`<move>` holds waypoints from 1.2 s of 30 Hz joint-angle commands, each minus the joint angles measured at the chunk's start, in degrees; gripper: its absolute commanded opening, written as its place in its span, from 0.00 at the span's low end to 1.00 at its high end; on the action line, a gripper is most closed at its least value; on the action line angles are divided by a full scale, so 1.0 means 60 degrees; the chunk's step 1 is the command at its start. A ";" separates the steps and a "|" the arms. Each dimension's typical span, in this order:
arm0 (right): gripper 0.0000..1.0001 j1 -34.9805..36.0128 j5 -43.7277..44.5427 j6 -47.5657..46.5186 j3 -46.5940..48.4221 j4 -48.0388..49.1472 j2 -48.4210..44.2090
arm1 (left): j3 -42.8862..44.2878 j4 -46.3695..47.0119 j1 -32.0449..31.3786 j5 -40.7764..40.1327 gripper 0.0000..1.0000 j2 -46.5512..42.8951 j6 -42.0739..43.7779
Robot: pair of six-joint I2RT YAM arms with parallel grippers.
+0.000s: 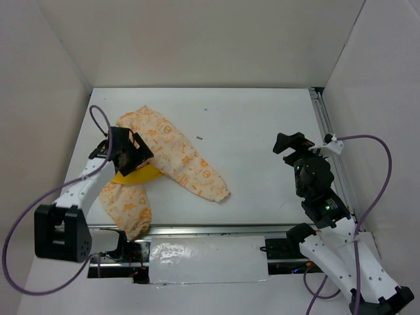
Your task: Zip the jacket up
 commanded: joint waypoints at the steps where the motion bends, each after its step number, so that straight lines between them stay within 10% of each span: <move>1: 1.00 -0.0126 -0.0330 -0.0212 -0.0244 0.0607 0.0117 | 0.0561 -0.1224 0.0206 -0.1076 0.99 0.1557 -0.0989; 13: 1.00 -0.0346 -0.1854 -0.0593 -0.0494 0.0974 -0.0043 | 0.2610 -0.0904 0.0499 -0.1048 0.98 0.5385 -0.1021; 16: 1.00 -0.0361 -0.1738 -0.0593 -0.0582 0.1003 -0.0131 | 0.3430 -0.0755 0.0441 -0.0506 0.52 0.5898 -0.0494; 17: 1.00 -0.0390 -0.1665 -0.0564 -0.0582 0.0974 -0.0145 | 0.3969 -0.0829 0.0281 -0.0490 0.07 0.5943 -0.0405; 18: 1.00 -0.0419 -0.1693 -0.0564 -0.0553 0.0959 -0.0160 | 0.4279 -0.1018 0.0193 -0.0476 0.00 0.5972 -0.0303; 30: 1.00 -0.0478 -0.1913 -0.0329 -0.0436 0.0754 -0.0292 | 0.8218 0.1662 -0.2678 0.2321 0.00 0.3833 0.4383; 36: 1.00 -0.0522 -0.1986 -0.0300 -0.0436 0.0725 -0.0205 | 1.2618 0.2169 -0.3441 0.1181 0.00 0.4769 0.6257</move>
